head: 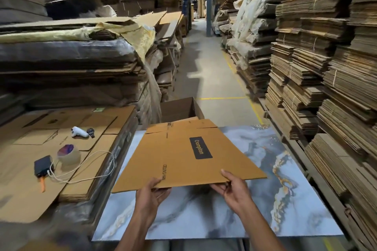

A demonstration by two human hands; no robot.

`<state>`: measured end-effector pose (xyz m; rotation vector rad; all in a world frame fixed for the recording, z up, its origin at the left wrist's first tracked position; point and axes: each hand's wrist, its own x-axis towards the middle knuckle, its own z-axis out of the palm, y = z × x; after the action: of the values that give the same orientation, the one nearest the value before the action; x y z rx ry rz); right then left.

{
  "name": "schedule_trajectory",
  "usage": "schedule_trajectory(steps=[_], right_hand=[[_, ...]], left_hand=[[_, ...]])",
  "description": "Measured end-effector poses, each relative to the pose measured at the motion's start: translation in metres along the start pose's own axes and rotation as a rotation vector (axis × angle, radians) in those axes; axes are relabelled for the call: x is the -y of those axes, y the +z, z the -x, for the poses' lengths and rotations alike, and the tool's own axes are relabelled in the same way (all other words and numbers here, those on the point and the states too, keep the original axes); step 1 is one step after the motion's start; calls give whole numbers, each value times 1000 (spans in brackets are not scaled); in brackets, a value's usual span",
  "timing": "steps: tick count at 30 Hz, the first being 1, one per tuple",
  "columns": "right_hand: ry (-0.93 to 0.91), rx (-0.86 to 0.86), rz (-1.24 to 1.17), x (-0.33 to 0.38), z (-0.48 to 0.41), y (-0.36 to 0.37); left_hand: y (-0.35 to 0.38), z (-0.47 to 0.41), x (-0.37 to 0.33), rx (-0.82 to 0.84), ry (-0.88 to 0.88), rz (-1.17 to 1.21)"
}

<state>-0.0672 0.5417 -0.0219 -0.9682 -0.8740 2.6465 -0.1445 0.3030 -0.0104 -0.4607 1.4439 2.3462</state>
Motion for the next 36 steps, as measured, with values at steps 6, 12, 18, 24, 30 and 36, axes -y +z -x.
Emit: schedule_trajectory(steps=[6, 12, 18, 24, 30, 36], right_hand=[[-47, 67, -13, 4, 2, 10], [-64, 166, -17, 11, 5, 30], [23, 354, 59, -18, 25, 96], [228, 603, 231, -90, 68, 179], [443, 816, 352, -197, 164, 229], [614, 958, 486, -314, 272, 230]], left_hand=[[5, -5, -16, -27, 8, -15], [5, 17, -40, -28, 91, -2], [-48, 60, -81, -184, 277, 153], [-141, 150, -114, -486, 445, 223], [-236, 274, -113, -725, 649, 372], [-344, 393, -79, -939, 745, 432]])
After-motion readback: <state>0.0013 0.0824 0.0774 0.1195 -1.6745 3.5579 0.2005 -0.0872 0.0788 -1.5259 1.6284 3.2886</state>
